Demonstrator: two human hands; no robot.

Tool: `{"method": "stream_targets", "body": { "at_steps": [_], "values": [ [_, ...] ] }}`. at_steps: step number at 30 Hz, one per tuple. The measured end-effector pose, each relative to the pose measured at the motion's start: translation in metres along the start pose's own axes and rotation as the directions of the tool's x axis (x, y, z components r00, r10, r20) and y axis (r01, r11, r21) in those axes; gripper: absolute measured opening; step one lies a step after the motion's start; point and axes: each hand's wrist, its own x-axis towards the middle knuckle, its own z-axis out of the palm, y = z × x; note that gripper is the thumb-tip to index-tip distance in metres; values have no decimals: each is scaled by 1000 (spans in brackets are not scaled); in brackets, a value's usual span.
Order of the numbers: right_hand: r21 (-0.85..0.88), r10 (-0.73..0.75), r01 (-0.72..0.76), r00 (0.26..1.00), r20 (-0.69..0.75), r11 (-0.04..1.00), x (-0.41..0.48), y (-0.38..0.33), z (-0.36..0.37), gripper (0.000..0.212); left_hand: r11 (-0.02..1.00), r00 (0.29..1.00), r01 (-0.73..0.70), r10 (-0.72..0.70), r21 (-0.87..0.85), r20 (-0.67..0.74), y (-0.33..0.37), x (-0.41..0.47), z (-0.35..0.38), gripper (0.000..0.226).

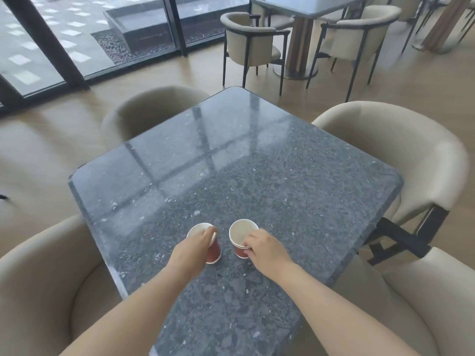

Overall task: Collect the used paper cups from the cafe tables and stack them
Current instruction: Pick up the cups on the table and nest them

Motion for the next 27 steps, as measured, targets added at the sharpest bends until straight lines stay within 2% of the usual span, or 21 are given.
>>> {"method": "stream_targets", "body": {
  "at_steps": [5,12,18,27],
  "values": [
    [97,-10,26,986,-164,995,-16,-14,-5,13,998,997,9,-13,-56,-70,3,-26,-9,56],
    [68,-6,21,977,-215,997,-82,-51,-4,15,995,980,-35,15,-94,-201,10,-97,-15,48],
    [-5,4,-5,973,-232,1000,-170,-101,0,19,995,968,-76,59,-62,-245,22,-193,2,52],
    [2,0,1,944,-331,1000,-333,-163,5,21,952,904,-266,191,-152,-383,53,-344,45,41]
  ]
}}
